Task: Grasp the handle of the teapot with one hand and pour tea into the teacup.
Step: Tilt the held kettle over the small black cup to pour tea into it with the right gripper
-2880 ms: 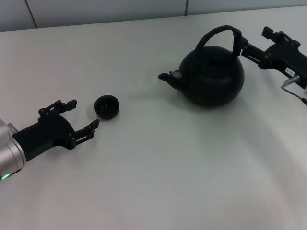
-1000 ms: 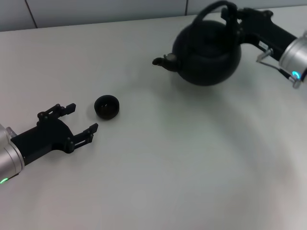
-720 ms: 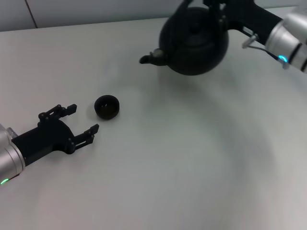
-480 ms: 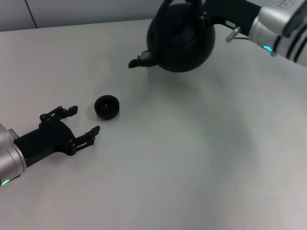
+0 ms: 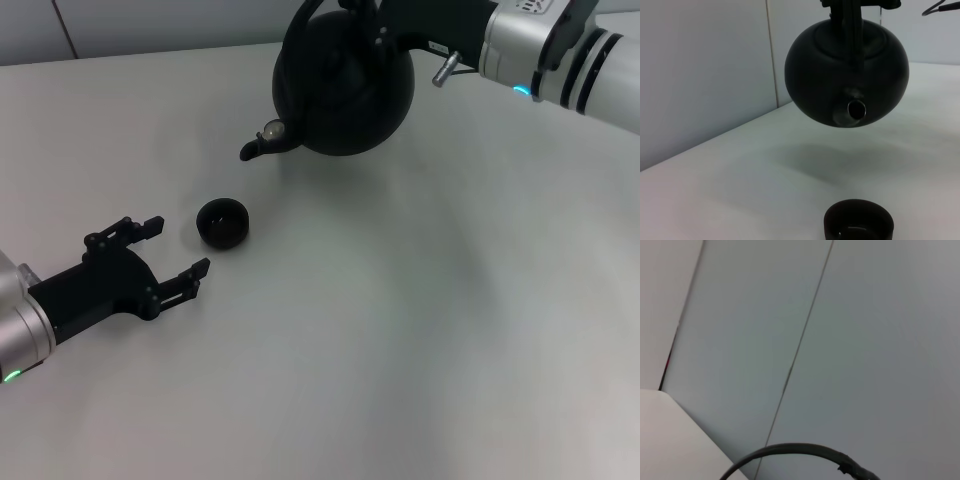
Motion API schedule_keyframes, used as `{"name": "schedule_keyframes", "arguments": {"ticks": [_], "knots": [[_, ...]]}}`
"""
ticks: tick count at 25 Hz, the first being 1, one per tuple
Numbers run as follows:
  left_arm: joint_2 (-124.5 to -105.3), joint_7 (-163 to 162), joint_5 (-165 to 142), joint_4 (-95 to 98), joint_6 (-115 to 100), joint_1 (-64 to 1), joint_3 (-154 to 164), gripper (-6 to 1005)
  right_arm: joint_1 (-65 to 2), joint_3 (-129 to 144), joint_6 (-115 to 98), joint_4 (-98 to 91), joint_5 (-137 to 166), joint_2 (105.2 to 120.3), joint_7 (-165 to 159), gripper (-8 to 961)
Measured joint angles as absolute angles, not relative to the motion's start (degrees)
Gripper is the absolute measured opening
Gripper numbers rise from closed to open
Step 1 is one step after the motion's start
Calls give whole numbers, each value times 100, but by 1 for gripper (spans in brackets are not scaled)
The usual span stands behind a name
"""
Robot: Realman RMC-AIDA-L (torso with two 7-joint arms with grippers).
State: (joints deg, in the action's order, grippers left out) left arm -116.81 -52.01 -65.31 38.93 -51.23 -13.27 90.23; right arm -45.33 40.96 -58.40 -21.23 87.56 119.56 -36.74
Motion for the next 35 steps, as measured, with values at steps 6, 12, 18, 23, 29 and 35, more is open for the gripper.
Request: {"name": "schedule_keyframes", "arguments": {"ticks": [6,12,18,23,29,35], "knots": [[-11680,-5203,-6533,3895,-5124,-1340,9027,791,-4541,4212,-5838,-2140,8753,11961,-3527,95],[-11680,-5203,-6539,3919,-5130,-1297,9027,791,-4534,4357,-5860,-2137,8753,11966,-3466,95],[-11678,-5218,-6539,3934,-5212,-1282,9021,791,-4509,4440,-5873,-2175,8753,11973,-3459,96],[-11671,-5295,-6540,4132,-5263,-1169,9017,791,-4492,4625,-5869,-2319,8753,11983,-3453,95],[-11694,-5398,-6662,4242,-5278,-1110,9028,791,-4491,4687,-5843,-2348,8753,11983,-3452,93],[-11722,-5502,-6808,4297,-5278,-1128,9017,791,-4484,4697,-5830,-2354,8750,11982,-3395,94]]}}
